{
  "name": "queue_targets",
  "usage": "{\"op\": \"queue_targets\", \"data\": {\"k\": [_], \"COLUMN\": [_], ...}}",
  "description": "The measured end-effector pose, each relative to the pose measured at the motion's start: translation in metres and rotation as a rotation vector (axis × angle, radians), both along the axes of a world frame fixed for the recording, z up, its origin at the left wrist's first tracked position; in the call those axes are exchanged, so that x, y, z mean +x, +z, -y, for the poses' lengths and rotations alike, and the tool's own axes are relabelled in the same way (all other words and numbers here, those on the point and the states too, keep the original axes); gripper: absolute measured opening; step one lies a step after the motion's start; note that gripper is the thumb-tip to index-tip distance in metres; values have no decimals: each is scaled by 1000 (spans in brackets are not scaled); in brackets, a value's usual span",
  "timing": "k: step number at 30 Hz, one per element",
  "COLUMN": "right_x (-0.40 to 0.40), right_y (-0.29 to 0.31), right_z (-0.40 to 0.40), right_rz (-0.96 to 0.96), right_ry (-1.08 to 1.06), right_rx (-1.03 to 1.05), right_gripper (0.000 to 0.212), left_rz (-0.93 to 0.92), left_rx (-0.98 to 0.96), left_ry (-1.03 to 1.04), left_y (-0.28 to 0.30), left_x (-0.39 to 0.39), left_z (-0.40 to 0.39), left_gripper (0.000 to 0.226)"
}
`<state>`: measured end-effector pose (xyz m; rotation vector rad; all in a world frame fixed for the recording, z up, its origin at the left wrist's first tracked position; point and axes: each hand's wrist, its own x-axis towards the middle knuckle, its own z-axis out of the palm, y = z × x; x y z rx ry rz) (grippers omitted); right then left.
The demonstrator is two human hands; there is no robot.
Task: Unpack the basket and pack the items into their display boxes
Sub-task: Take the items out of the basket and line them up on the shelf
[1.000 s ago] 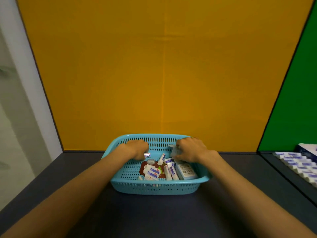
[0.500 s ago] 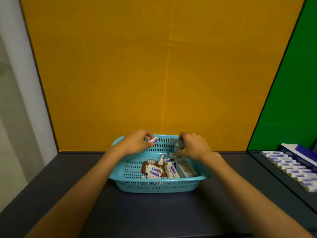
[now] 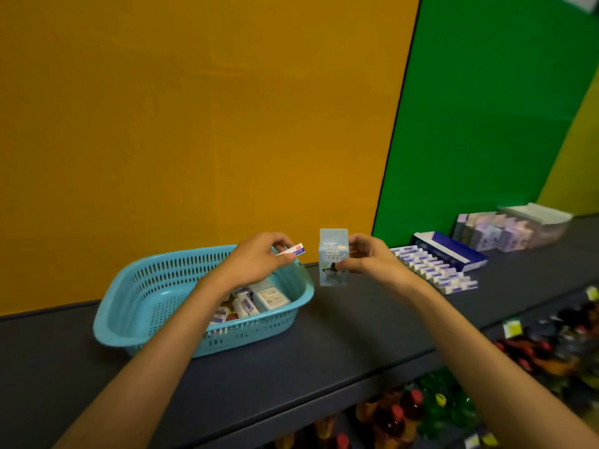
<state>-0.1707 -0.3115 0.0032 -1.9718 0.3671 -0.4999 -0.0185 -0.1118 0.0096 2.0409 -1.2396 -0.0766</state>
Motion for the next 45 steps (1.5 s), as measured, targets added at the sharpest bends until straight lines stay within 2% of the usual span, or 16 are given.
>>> {"op": "queue_targets", "data": {"k": [7,13,18,24,34,40,45], "right_x": [-100,-194,-263,-320,-343,-319,-283], "right_y": [-13,-27,-43,-61,-82,-88,-81], "right_z": [73,149,217,283,382,459,513], "right_rz": [-35,31,6,47,38,19,-54], "right_ry": [-47,-107,-119,-117,-85,-71,-30], "right_rx": [2,26,59,59,20,-21,-52], "right_gripper": [44,34,38,36,36,34,30], "left_rz": [95,119,141,173,244,385,399], "left_rx": [20,38,79,33,169,256,296], "left_ry": [-125,-161,-114,90,239,281,331], "left_y": [-9,-23,-39,-68,-93,-111,-114], "left_x": [-71,-147,-202,-236,-226,-219,-217], "left_z": [88,173,233,287,359,392,407], "left_gripper": [18,18,15,15,13,17,21]}}
